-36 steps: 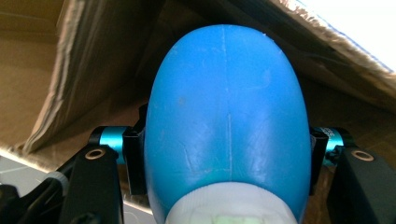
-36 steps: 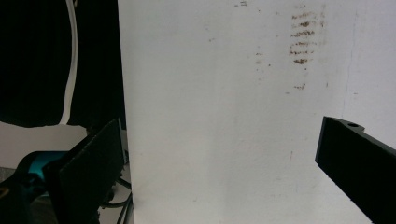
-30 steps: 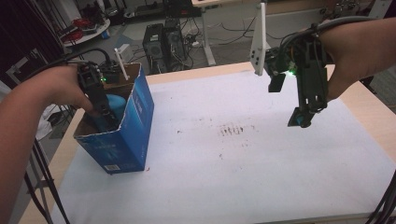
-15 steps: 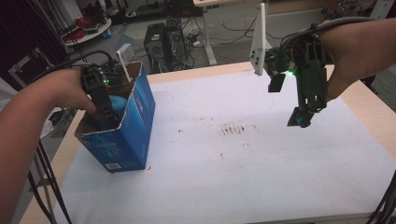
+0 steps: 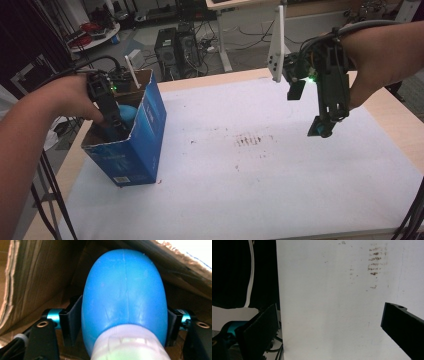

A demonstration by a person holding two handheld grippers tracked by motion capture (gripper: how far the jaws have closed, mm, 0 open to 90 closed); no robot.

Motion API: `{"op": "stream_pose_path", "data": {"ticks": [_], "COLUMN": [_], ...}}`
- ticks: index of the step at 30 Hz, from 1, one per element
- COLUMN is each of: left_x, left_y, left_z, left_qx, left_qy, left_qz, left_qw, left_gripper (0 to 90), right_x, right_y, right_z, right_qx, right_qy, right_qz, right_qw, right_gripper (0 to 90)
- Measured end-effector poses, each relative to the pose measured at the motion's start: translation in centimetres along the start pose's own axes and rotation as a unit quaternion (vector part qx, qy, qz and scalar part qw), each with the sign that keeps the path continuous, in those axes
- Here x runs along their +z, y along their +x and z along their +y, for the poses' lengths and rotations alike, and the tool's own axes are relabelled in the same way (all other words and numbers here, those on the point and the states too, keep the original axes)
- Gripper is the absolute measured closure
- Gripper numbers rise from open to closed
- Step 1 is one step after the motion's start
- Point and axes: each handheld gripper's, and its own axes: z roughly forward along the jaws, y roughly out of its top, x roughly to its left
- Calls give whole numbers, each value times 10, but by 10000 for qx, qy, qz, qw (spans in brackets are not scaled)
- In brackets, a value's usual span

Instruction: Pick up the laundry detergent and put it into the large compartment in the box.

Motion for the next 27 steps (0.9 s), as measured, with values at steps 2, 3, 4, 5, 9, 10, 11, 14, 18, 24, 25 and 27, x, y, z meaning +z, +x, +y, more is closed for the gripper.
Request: {"op": "stream_pose_path", "data": {"ticks": [2,3,4,5,9,10,11,14,18,24,25,27], "left_x": [-3,-5,-6,-8,-13,-14,-15,-18,-24,-36,-38,-42], "left_y": [-1,-2,-2,-3,-4,-4,-5,-6,-6,-4,-4,-4], "left_z": [0,0,0,0,1,1,1,1,-1,-4,-4,-4], "left_qx": [29,42,57,58,49,68,65,59,30,20,19,36], "left_qy": [-20,-36,-41,-43,51,82,64,41,28,-21,-16,-13], "left_qz": [-21,-27,-14,-5,44,54,65,102,190,252,253,254], "left_qw": [10000,10000,10000,10000,10000,9999,9999,9999,9998,9997,9997,9997], "left_gripper": [308,308,308,308,267,267,266,245,216,184,183,180], "right_x": [0,0,0,0,0,0,0,0,-1,-1,-1,0], "right_y": [0,0,0,0,0,0,0,1,1,1,1,0], "right_z": [0,1,1,1,1,1,1,1,1,1,1,1], "right_qx": [-2,-14,-15,-22,-37,-37,-30,-41,-37,-38,-40,-55], "right_qy": [-6,-7,-9,-5,-10,-10,-19,-16,-18,-19,-19,-18], "right_qz": [6,2,4,6,0,-2,0,-4,-3,-1,0,4], "right_qw": [10000,10000,10000,10000,10000,10000,10000,10000,10000,10000,10000,10000], "right_gripper": [7,7,6,6,7,7,6,6,6,6,7,7]}}
